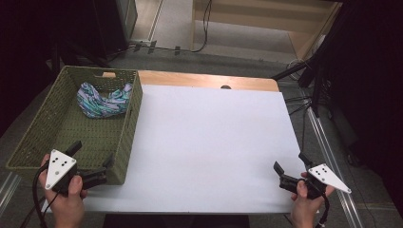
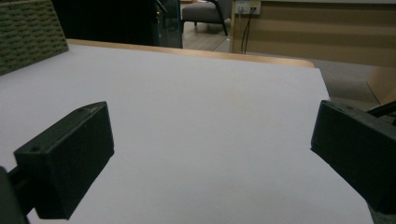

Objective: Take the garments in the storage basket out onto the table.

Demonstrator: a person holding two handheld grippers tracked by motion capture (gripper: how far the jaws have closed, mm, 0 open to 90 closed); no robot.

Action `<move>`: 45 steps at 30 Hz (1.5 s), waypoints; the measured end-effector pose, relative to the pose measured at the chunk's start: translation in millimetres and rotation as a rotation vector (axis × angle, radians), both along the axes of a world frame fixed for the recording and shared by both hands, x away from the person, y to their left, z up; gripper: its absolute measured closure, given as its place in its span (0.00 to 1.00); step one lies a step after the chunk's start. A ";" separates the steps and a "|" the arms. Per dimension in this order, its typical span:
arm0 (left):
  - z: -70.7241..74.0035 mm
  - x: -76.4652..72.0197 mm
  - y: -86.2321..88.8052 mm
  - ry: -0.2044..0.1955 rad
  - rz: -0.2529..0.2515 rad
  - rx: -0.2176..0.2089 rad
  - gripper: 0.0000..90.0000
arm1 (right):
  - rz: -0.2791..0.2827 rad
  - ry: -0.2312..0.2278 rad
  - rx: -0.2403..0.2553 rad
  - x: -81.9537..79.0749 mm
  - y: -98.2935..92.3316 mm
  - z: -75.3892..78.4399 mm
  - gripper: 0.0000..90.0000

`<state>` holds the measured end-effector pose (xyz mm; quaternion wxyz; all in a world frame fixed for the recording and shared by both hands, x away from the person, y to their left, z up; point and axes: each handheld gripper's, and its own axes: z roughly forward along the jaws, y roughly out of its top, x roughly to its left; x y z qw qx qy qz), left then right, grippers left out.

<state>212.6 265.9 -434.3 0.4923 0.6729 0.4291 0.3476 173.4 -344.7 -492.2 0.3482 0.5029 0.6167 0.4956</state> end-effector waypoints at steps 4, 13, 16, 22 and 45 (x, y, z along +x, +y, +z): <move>-0.7 -1.2 -0.6 0.001 0.002 0.011 0.00 | 0.010 -0.013 -0.003 -2.6 1.4 3.3 0.00; 6.3 1.2 4.9 0.037 -0.024 -0.050 0.00 | 0.020 -0.017 -0.004 -7.1 4.6 7.1 0.00; 10.8 0.4 7.0 0.030 -0.031 -0.046 0.00 | 0.020 -0.017 -0.006 -8.4 4.6 8.4 0.00; 19.3 0.7 9.1 0.019 -0.035 -0.030 0.00 | 0.029 -0.009 -0.011 -5.2 5.8 6.8 0.00; 69.3 33.8 6.5 0.052 -0.113 0.003 0.00 | 0.068 -0.026 -0.036 -9.7 12.3 12.8 0.00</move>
